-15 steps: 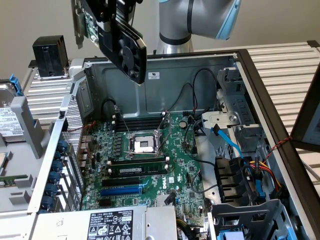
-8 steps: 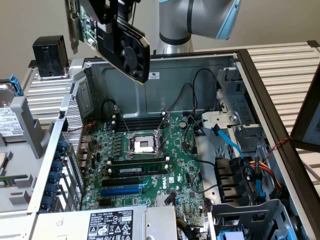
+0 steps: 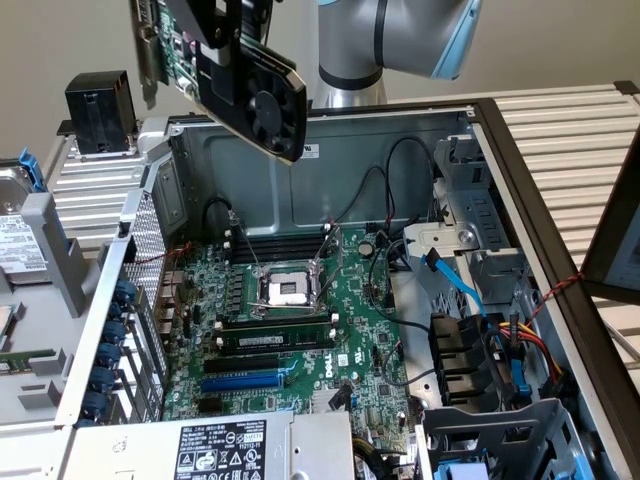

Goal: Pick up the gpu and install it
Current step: 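Insert the gpu into the slot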

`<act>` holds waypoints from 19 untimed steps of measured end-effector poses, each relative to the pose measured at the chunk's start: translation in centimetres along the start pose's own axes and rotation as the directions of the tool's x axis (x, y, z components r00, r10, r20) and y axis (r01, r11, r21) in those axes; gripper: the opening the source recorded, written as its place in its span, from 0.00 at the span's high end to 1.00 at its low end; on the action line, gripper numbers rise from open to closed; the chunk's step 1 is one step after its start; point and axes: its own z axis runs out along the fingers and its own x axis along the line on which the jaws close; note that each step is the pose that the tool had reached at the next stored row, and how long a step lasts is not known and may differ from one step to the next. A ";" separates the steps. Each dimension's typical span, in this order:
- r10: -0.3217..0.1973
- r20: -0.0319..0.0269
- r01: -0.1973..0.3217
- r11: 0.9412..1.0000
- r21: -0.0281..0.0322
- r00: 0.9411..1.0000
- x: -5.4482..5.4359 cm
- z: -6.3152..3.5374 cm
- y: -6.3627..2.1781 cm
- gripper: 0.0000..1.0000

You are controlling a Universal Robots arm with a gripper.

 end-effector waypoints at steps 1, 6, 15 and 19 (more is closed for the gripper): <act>-0.008 0.003 0.008 1.000 -0.003 1.000 0.0 0.00 0.00 0.73; -0.055 0.005 0.055 0.998 -0.010 0.998 -0.1 0.00 -0.03 0.73; -0.130 0.010 0.131 0.991 -0.023 0.991 -0.7 -0.15 -0.84 0.73; -0.150 0.013 0.150 0.988 -0.026 0.989 -0.9 -0.15 -0.91 0.73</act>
